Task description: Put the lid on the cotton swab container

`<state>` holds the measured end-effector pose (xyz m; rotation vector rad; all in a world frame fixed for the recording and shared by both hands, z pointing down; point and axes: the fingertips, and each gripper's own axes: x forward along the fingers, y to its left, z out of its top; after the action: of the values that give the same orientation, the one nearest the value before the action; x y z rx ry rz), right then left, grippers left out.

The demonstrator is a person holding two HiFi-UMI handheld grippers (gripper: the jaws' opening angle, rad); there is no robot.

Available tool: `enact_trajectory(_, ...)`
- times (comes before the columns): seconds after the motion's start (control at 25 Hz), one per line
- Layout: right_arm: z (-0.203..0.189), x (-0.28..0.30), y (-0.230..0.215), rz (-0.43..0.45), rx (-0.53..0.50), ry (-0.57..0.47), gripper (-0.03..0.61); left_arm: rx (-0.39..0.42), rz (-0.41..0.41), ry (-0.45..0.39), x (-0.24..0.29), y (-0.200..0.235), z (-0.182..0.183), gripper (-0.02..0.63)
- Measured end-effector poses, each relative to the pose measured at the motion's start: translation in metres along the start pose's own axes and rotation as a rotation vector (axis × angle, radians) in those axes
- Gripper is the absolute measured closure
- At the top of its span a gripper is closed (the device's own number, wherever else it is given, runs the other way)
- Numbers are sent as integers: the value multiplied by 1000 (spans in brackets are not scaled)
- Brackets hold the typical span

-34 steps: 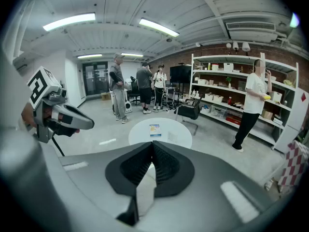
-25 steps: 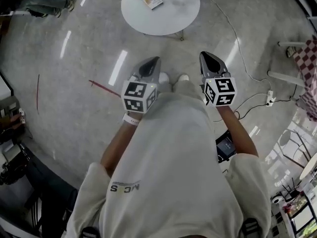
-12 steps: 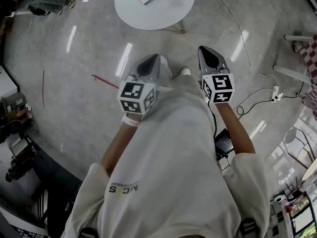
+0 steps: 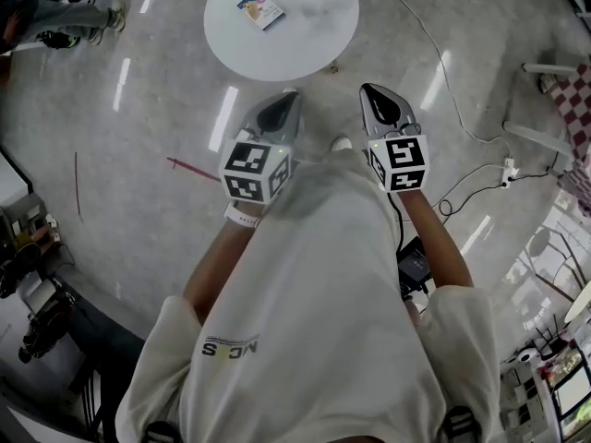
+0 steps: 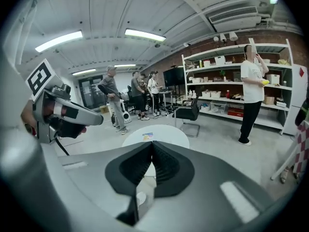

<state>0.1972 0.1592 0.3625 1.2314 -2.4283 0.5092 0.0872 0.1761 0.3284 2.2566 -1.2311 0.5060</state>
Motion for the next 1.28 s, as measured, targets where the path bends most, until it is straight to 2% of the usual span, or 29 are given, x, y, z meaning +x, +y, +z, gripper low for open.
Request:
enact_trajectory(0.28, 52, 84, -3, -56, -13, 33, 581, 21, -94, 15, 34, 86, 52, 614)
enact_trajectory(0.64, 92, 184, 5, -101, -21, 90, 580, -8, -192, 39, 72, 183, 73, 614)
enact_trajectory(0.88, 98, 211, 2, -124, -10, 106, 581, -10, -207, 67, 94, 200, 75, 614)
enact_trajectory(1.28, 69, 254, -27, -124, 46, 155, 581, -5, -193, 108, 140, 208, 74, 614)
